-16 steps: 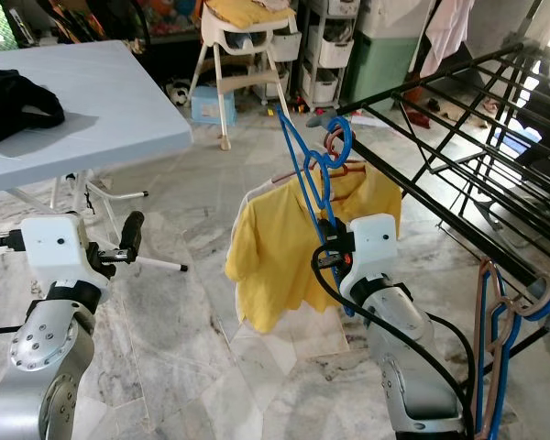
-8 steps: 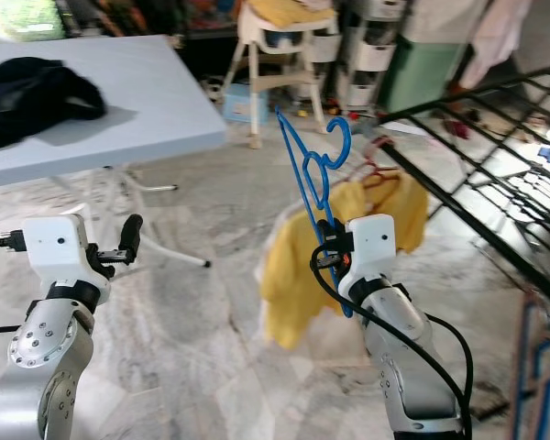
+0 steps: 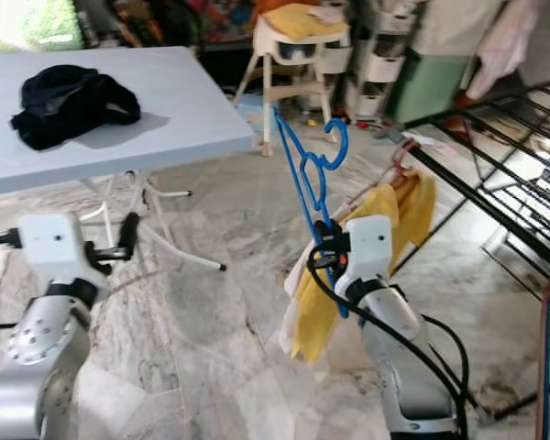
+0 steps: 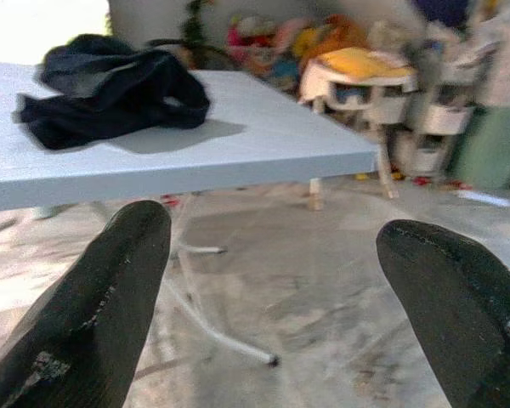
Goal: Hang hanger
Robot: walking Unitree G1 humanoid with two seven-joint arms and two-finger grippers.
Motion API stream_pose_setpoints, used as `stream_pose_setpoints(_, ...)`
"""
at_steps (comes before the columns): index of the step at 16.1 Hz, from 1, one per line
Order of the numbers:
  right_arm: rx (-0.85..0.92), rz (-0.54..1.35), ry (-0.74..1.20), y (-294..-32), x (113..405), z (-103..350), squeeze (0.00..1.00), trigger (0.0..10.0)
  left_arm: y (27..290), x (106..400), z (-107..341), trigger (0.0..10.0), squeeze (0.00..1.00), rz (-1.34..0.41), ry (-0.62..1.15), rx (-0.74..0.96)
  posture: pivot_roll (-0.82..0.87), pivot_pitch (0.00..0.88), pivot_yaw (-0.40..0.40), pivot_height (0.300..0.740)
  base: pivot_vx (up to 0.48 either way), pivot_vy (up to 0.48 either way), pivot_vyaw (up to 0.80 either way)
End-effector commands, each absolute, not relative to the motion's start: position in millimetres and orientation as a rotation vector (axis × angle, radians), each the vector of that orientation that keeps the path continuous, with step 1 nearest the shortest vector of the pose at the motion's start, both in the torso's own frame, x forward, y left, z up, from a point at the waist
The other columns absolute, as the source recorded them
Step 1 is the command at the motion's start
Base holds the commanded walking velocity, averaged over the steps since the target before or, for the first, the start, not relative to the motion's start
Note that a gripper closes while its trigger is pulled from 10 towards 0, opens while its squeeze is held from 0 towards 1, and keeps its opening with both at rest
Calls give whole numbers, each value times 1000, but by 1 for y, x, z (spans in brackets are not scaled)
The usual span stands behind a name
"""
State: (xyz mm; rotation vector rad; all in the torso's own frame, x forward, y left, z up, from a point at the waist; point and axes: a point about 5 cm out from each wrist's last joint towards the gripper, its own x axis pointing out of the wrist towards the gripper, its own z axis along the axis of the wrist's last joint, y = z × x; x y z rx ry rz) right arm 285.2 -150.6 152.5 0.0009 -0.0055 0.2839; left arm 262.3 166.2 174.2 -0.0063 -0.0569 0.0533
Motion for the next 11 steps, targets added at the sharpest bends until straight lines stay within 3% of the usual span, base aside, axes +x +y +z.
stream_pose_setpoints(1, 4, 289, -19, -149, 286, 156, 0, 10000, 169, 262, 171, 10000, 0, 60, -36, -3, -20, 62, -47, 740, 0, 322, -706)
stream_pose_setpoints(11, 10, 280, -23, -148, 286, 156, 0, 10000, 169, 265, 172, 10000, 0, 52, -32, -5, -21, 62, -34, 740, 0, 346, -791)
